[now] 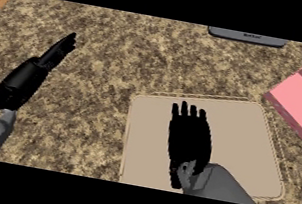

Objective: Pick the croissant from the tray and place it in the cardboard box

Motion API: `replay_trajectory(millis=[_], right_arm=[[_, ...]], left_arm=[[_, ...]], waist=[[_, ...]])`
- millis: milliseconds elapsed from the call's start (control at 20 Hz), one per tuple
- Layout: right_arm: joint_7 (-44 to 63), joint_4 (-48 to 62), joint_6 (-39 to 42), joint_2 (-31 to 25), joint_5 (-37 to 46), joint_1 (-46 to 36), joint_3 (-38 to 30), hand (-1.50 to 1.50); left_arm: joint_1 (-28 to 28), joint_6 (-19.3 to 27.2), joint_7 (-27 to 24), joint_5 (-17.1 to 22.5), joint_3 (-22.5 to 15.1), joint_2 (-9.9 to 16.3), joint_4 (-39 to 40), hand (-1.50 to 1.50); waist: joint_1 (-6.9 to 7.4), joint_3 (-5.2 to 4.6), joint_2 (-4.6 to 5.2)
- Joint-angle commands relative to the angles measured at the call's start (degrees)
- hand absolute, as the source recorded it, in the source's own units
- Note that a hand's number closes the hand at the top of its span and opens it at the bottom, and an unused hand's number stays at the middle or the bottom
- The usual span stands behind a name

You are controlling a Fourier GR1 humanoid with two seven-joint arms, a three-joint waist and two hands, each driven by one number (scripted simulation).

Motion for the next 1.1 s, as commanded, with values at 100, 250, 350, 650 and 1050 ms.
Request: replay_trajectory(millis=[100,250,350,650,1050], right_arm=[[5.3,3.3,-1.2,2.2,6.4,4.0,0.3,-1.5],[3.6,3.8,1.8,1.3,6.9,3.3,-3.2,-1.5],[4.2,2.2,2.4,1.5,8.9,5.1,-3.0,-1.5],[1.3,0.1,2.3,3.3,11.6,11.6,-4.0,-1.5],[-15.5,5.2,-2.9,-1.5,19.3,8.6,-4.1,1.5]], left_arm=[[4.9,0.0,-0.2,-1.7,-0.5,-0.8,-4.5,0.0],[1.1,1.0,2.3,-3.2,-1.2,-2.8,-3.3,0.0],[4.9,-1.9,0.0,-0.2,1.8,-0.7,-4.1,0.0],[1.3,-2.7,2.4,-2.7,1.5,-3.4,-1.8,0.0],[5.1,-2.7,4.0,-5.7,2.6,-5.5,-8.0,0.0]], waist=[[0.39,0.02,-0.02],[-0.07,0.02,0.06],[0.22,0.01,-0.01],[-0.16,0.03,0.0],[0.38,0.05,0.0]])
